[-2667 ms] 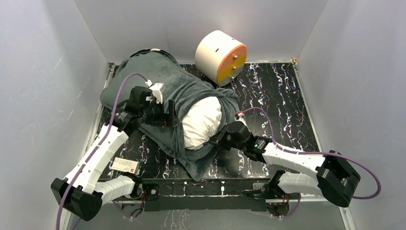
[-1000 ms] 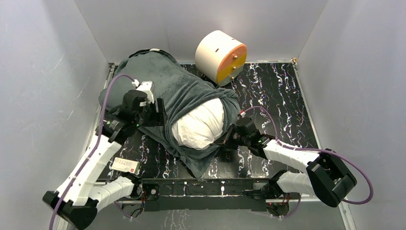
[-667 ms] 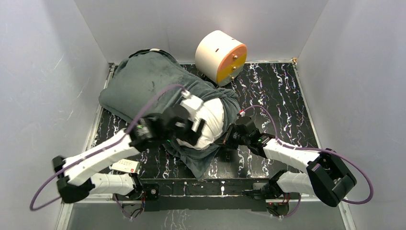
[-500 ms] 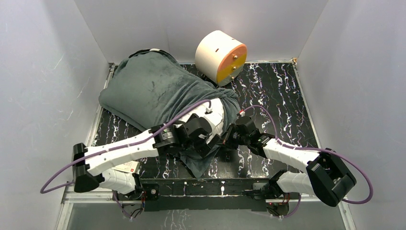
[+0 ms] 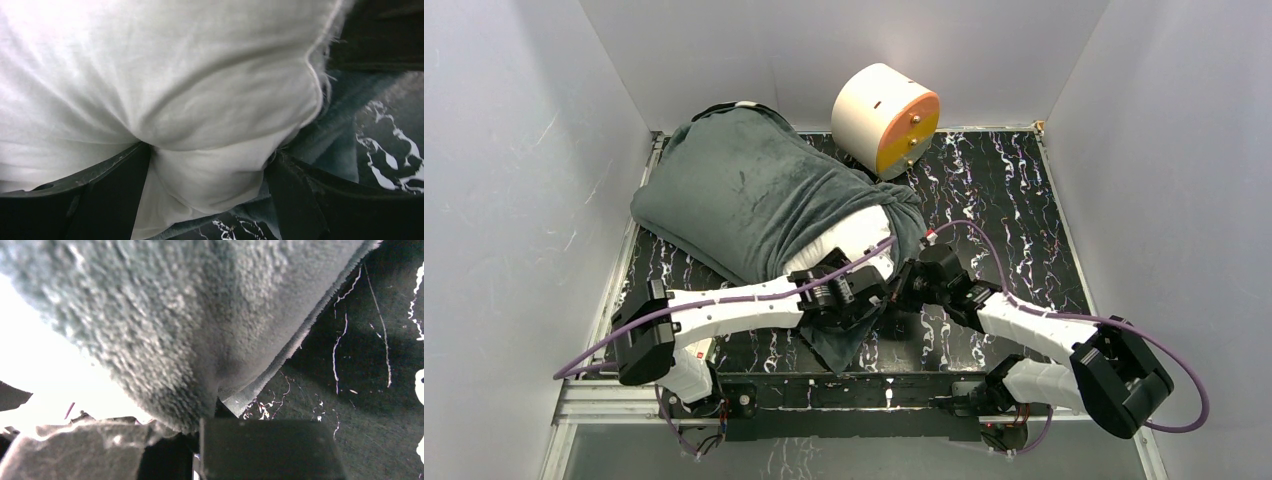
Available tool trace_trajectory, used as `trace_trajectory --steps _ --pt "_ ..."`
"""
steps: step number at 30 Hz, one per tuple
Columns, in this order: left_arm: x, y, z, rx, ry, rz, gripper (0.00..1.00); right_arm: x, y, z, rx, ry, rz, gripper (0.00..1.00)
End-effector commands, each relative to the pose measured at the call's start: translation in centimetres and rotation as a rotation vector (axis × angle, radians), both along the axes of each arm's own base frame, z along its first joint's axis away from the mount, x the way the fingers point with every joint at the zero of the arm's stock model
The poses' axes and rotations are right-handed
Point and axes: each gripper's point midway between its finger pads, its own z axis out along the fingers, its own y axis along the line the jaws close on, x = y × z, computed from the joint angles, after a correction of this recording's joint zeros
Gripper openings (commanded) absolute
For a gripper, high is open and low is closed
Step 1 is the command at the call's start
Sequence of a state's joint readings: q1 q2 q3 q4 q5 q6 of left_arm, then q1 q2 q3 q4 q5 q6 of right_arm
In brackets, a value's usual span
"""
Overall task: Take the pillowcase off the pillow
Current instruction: Remove the pillow from the pillowcase.
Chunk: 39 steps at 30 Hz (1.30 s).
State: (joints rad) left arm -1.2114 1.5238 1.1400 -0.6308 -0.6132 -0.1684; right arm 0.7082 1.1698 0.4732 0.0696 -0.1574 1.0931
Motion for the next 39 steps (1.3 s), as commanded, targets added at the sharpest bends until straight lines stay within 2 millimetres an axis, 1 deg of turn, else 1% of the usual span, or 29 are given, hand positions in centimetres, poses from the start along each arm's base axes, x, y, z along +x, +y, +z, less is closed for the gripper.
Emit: trace_trajectory --steps 1,2,3,4,7,8,9,13,15,18,20,22,26,28,29,30,31,32,35,37,39 --pt "2.5 4.2 -1.1 0.085 -0.087 0.17 0.79 -1.2 -2.5 -2.9 -0.102 0.047 -0.029 0.07" --pt "2.6 4.2 -1.7 0.093 -0.073 0.176 0.68 -1.2 -2.3 -2.7 -0.085 0.044 -0.028 0.07" --pt "2.6 4.1 -2.0 0.088 -0.065 0.178 0.53 -1.3 -2.1 -2.7 -0.067 0.049 -0.021 0.08" --pt "2.5 3.7 -2.1 0.062 -0.056 0.174 0.43 -1.6 -1.8 -2.6 -0.046 0.058 -0.013 0.12" --pt "2.0 1.6 -1.1 -0.085 -0.024 0.12 0.18 -2.4 -1.1 -2.4 0.027 0.09 -0.002 0.21" --pt "2.0 1.0 -0.7 -0.126 -0.015 0.105 0.07 -2.8 -0.9 -2.3 0.059 0.102 0.006 0.24" --pt "1.8 0.5 -0.4 -0.157 0.001 0.087 0.0 -2.9 -0.5 -1.9 0.097 0.106 0.008 0.28" --pt "1.1 -1.2 0.1 -0.207 0.061 0.024 0.0 -2.9 1.0 0.2 0.224 0.112 0.031 0.44" --pt "0.7 -1.8 0.2 -0.229 0.085 0.0 0.0 -2.9 1.6 0.9 0.245 0.125 0.044 0.47" --pt "0.5 -2.7 0.3 -0.249 0.106 -0.025 0.0 -2.9 3.1 2.3 0.295 0.125 0.081 0.53" --pt "0.6 -3.2 0.6 -0.263 0.107 -0.03 0.0 -3.0 4.3 2.6 0.298 0.138 0.094 0.53" --pt "0.9 -3.7 0.9 -0.275 0.101 -0.026 0.0 -3.1 5.3 2.4 0.287 0.16 0.09 0.53" --pt "1.1 -4.5 1.4 -0.295 0.101 -0.022 0.0 -2.9 6.4 2.1 0.299 0.161 0.02 0.44" --pt "1.4 -4.6 1.7 -0.301 0.09 -0.011 0.0 -3.1 6.7 1.9 0.298 0.161 0.005 0.34" --pt "1.5 -4.5 1.8 -0.301 0.082 -0.004 0.0 -3.2 6.8 1.6 0.287 0.159 0.006 0.27" --pt "1.9 -4.4 2.1 -0.302 0.07 0.008 0.0 -3.3 6.8 1.2 0.265 0.159 0.01 0.18" --pt "2.2 -4.3 2.5 -0.313 0.066 0.021 0.0 -3.5 6.5 0.5 0.235 0.171 0.006 0.12" --pt "2.7 -4.2 3.0 -0.331 0.069 0.037 0.0 -3.9 6.2 -0.2 0.212 0.181 0.008 0.08" --pt "4.5 -3.9 5.8 -0.41 0.067 0.061 0.0 -5.6 5.0 -2.3 0.171 0.207 0.021 0.06" --pt "5.8 -3.8 8.3 -0.466 0.046 0.066 0.0 -6.9 4.2 -3.6 0.145 0.216 0.03 0.06" --pt "6.8 -3.5 10.1 -0.501 0.033 0.076 0.0 -7.8 3.1 -5.0 0.111 0.23 0.028 0.06"
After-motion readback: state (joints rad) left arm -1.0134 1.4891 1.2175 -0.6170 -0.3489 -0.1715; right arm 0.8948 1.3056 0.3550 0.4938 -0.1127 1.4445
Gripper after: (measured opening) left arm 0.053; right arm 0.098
